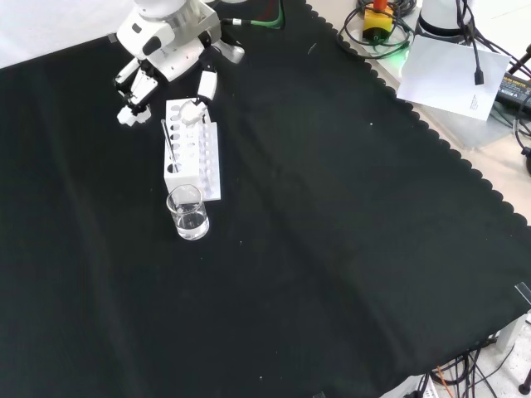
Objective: Take the glass rod from the white test tube rack.
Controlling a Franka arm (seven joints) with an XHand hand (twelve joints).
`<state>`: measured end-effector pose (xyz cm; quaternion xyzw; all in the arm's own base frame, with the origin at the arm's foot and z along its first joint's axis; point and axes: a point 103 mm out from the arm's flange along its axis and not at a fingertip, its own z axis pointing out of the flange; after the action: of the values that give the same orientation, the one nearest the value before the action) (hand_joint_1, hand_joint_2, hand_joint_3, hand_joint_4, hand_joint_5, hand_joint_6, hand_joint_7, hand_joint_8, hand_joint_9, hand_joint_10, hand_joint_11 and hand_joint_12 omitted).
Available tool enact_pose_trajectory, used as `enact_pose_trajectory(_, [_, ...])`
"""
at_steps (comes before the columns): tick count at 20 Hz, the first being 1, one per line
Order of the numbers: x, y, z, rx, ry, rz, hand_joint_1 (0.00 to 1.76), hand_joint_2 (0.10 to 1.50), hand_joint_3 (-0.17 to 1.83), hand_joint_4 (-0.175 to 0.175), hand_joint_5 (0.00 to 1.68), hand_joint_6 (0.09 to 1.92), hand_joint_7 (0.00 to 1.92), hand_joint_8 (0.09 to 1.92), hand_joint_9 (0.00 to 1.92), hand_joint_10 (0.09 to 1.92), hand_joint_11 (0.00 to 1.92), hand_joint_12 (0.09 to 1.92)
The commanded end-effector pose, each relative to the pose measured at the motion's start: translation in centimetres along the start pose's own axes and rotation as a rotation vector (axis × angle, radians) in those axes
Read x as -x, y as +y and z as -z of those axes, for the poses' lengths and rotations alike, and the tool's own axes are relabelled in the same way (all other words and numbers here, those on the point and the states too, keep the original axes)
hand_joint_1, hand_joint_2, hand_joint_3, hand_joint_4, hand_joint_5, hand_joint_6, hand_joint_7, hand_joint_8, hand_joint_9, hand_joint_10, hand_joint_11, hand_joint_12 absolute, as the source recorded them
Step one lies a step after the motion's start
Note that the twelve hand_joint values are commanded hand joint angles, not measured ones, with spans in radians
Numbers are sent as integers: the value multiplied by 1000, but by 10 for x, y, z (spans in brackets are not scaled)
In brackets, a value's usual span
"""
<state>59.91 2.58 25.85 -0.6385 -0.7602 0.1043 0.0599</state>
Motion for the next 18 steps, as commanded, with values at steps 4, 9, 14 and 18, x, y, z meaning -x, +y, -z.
enact_pose_trajectory(4, [-2, 2, -6, -9, 8, 10, 591, 968, 596, -169, 300, 87, 670, 989, 825, 920, 270, 1421])
enact_pose_trajectory(9, [-11, 9, -11, -28, 6, 20, 593, 977, 591, -175, 400, 87, 747, 1000, 918, 950, 365, 1411])
enact_pose_trajectory(14, [-21, 17, -11, -33, -2, 41, 604, 994, 565, -175, 494, 345, 744, 985, 947, 929, 458, 1371])
enact_pose_trajectory(18, [-18, 21, -9, -24, -19, 33, 653, 998, 565, -175, 534, 788, 856, 982, 1144, 953, 860, 1253])
